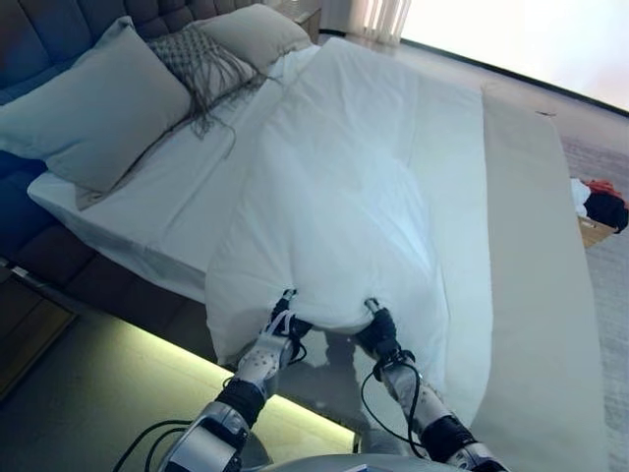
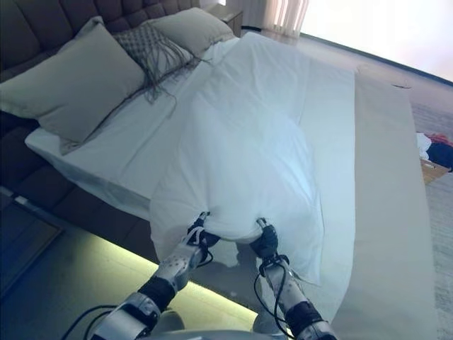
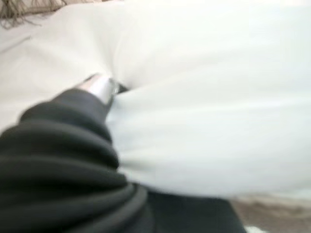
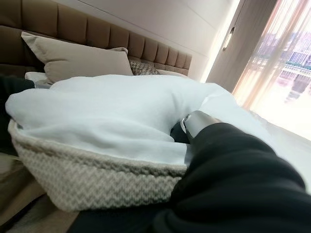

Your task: Make the bed neatly

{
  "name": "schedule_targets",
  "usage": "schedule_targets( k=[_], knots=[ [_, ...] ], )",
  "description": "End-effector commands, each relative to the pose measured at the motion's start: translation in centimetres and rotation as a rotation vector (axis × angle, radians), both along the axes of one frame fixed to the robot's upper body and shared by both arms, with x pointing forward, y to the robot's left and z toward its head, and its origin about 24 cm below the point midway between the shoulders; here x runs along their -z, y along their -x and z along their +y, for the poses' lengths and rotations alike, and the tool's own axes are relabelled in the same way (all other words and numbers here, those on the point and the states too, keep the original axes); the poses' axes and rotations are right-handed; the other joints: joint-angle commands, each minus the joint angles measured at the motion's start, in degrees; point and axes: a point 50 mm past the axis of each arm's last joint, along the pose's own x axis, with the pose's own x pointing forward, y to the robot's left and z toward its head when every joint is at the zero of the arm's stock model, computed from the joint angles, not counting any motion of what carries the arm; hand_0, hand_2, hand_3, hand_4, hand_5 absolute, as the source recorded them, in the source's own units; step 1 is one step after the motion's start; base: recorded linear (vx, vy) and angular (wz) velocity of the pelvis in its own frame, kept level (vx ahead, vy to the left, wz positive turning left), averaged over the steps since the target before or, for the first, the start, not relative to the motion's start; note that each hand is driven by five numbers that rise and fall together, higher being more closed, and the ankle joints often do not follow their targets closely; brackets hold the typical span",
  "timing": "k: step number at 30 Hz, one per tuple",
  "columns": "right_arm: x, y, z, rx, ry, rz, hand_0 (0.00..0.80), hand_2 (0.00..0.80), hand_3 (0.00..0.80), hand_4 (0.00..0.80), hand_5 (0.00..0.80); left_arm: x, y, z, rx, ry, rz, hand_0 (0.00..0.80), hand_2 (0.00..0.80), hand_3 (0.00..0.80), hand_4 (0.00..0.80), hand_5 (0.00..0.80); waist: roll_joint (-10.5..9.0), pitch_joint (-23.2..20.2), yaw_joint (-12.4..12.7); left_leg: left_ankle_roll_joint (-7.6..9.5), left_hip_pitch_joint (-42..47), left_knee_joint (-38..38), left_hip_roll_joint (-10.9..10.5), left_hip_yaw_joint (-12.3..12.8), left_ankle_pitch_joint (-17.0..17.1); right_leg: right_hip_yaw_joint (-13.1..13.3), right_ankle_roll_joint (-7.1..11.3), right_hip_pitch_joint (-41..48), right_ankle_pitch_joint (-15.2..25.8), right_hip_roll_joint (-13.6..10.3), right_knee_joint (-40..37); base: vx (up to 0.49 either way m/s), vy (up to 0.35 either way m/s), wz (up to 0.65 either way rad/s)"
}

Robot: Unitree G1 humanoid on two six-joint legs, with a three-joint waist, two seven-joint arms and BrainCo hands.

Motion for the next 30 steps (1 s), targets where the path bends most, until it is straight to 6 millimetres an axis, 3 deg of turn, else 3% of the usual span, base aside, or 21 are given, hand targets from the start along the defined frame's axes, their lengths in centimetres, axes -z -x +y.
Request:
schedule_targets(
  k=[1, 6, 7, 8, 9, 14, 22, 26, 30],
  knots=[
    [-0.8, -0.1, -4.3, 0.113, 0.041, -0.113, 0.8, 0.8, 0.8, 0.8, 0.8, -1.7, -0.7, 0.4, 0.081, -0.052, -0.139, 0.8, 0.8, 0.8, 0.8, 0.8, 1.49, -2.1, 2.5, -1.21, 2.5, -5.5, 4.6, -2.2, 6.3, -0.9, 4.05, -1.9, 9.3, -6.0, -3.3, 0.04, 0.007, 0.02],
    [0.8, 1.2, -6.2, 0.183, 0.121, -0.027, 0.8, 0.8, 0.8, 0.8, 0.8, -2.0, -0.2, 1.9, 0.143, -0.188, -0.189, 0.8, 0.8, 0.8, 0.8, 0.8, 2.17, -2.2, 3.4, -1.31, 2.5, -5.4, 4.6, -2.5, 6.3, -1.2, 4.05, -1.5, 9.0, -6.0, -3.3, 0.014, 0.009, -0.01],
    [1.6, 1.8, -6.6, 0.226, 0.062, 0.019, 0.64, 0.64, 0.64, 0.64, 0.64, -2.2, -0.3, 2.2, 0.157, -0.213, -0.206, 0.8, 0.8, 0.8, 0.8, 0.8, 2.4, -2.0, 3.8, -1.33, 2.4, -5.3, 4.5, -2.6, 6.3, -1.3, 4.05, -1.5, 9.1, -6.1, -3.3, 0.003, 0.034, 0.01],
    [2.5, 2.4, -7.1, 0.262, 0.014, 0.05, 0.264, 0.264, 0.264, 0.264, 0.264, -2.4, -0.4, 2.4, 0.176, -0.237, -0.223, 0.8, 0.8, 0.8, 0.8, 0.8, 2.71, -1.9, 4.0, -1.27, 2.3, -5.2, 4.4, -2.8, 6.2, -1.4, 4.05, -1.5, 9.1, -6.2, -3.2, -0.001, 0.035, 0.02],
    [3.4, 3.2, -7.8, 0.307, -0.034, 0.081, 0.0, 0.0, 0.0, 0.0, 0.0, -2.6, -0.5, 2.6, 0.193, -0.258, -0.238, 0.8, 0.8, 0.8, 0.8, 0.8, 3.05, -1.7, 4.3, -1.19, 2.3, -5.2, 4.3, -2.9, 6.1, -1.5, 4.05, -1.6, 9.0, -6.3, -3.2, 0.0, 0.0, 0.0],
    [5.6, 6.1, -11.8, 0.545, -0.22, 0.119, 0.0, 0.0, 0.0, 0.0, 0.0, -3.8, -1.4, 3.2, 0.207, -0.261, -0.31, 0.8, 0.8, 0.8, 0.8, 0.8, 5.78, -0.3, 4.9, -1.18, 0.1, -4.1, 3.4, -3.9, 5.6, -1.1, 4.05, -3.8, 8.6, -7.4, -2.1, -0.077, 0.072, 0.0],
    [3.3, 4.5, -18.3, 0.879, -0.312, -0.028, 0.0, 0.0, 0.0, 0.0, 0.0, -6.1, -2.6, 3.4, 0.13, -0.156, -0.418, 0.8, 0.8, 0.8, 0.8, 0.8, 11.74, 3.8, 3.0, -1.55, -4.7, -2.9, 0.4, -4.4, 5.4, 2.3, 4.05, -10.7, 8.3, -10.1, 0.7, -0.162, 0.181, -0.04],
    [2.3, 4.8, -21.1, 0.969, -0.284, -0.061, 0.0, 0.0, 0.0, 0.0, 0.0, -7.0, -2.8, 3.0, 0.098, -0.083, -0.466, 0.8, 0.8, 0.8, 0.8, 0.8, 14.36, 5.4, 1.7, -1.71, -5.7, -3.0, -1.0, -3.5, 5.7, 3.9, 4.05, -12.9, 8.5, -11.2, 1.1, -0.07, 0.22, -0.05],
    [0.4, 3.8, -23.4, 0.987, -0.244, -0.122, 0.0, 0.0, 0.0, 0.0, 0.0, -7.7, -3.1, 3.1, 0.077, -0.034, -0.511, 0.8, 0.8, 0.8, 0.8, 0.8, 15.73, 6.8, 1.0, -1.71, -6.9, -2.7, -2.1, -2.7, 6.1, 5.3, 4.05, -14.7, 9.2, -11.8, 1.3, -0.078, 0.13, -0.02]
  ],
)
